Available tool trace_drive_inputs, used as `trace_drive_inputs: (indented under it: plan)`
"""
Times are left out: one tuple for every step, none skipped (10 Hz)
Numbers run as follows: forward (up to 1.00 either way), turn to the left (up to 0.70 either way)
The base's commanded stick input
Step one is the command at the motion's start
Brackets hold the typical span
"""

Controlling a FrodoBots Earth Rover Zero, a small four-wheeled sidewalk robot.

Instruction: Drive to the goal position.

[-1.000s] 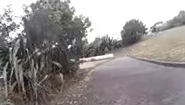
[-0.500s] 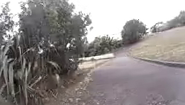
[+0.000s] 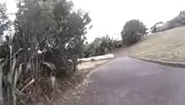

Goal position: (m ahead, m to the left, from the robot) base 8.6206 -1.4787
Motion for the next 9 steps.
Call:
trace_drive_inputs:
  plan:
    - [0.45,-0.27]
    - [0.45,-0.27]
    - [0.45,-0.27]
    - [0.45,-0.27]
    - [0.45,-0.27]
    - [0.45,-0.27]
    - [0.45,-0.27]
    - [0.45,-0.27]
    - [0.45,0.0]
